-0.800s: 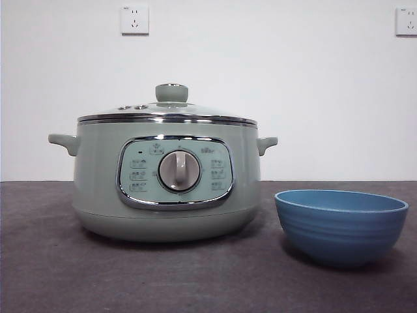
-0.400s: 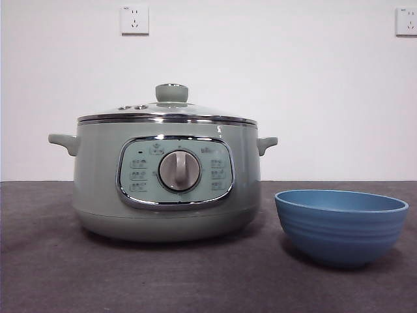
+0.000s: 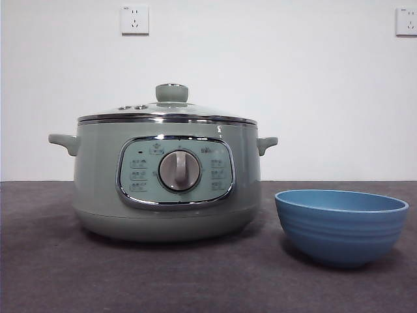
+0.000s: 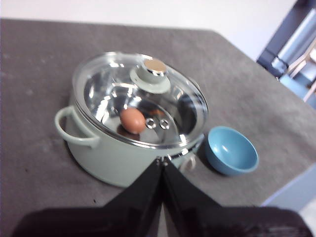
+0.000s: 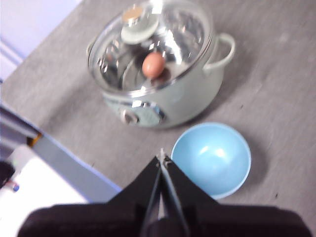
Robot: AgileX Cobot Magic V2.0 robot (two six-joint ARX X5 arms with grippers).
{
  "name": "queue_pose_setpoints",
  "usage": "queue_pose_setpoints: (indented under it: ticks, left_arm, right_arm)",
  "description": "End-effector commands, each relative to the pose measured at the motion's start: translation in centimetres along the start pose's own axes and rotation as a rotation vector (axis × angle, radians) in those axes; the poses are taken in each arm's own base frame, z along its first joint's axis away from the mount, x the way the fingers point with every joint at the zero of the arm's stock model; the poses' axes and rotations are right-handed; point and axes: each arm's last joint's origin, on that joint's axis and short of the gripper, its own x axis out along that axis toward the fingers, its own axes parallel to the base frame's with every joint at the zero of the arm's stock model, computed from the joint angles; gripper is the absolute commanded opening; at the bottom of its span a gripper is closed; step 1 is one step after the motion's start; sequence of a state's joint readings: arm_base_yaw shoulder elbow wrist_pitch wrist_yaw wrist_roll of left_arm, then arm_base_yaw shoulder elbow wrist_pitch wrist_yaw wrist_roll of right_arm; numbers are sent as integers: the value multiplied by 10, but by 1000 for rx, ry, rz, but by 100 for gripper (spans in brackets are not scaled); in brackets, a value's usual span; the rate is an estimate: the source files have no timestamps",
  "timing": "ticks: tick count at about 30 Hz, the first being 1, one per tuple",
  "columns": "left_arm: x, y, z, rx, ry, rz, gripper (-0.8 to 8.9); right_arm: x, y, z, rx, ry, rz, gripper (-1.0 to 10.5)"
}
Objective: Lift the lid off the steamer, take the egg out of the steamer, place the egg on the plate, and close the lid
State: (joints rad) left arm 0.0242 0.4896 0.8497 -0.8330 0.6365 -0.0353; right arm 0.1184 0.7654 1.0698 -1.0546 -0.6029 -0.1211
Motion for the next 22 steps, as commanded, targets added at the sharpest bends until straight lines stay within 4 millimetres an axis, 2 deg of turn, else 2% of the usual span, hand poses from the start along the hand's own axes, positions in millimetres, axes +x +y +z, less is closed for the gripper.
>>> queue_pose_setpoints:
  ticks: [1, 8, 9, 13, 14, 22]
  left_arm:
    - [-3, -3, 5, 45, 5, -22, -7]
    - [-6, -5, 9, 34, -3, -23, 30]
    - [-6, -5, 8, 31, 0, -23, 82]
    - [-6, -5, 7, 22, 8, -24, 526]
    - [-6, -5, 7, 22, 8, -25, 571]
    - [-2, -5, 14, 47, -13, -65, 572]
  right_arm:
    - [3, 1, -2, -14, 39, 24, -11]
    - [6, 4, -1, -40, 48, 48, 40]
    - [6, 4, -1, -43, 47, 49, 104]
    - [6, 4, -1, -42, 47, 50, 528]
    - [6, 4, -1, -42, 47, 49, 578]
    - [6, 4, -1, -43, 47, 49, 599]
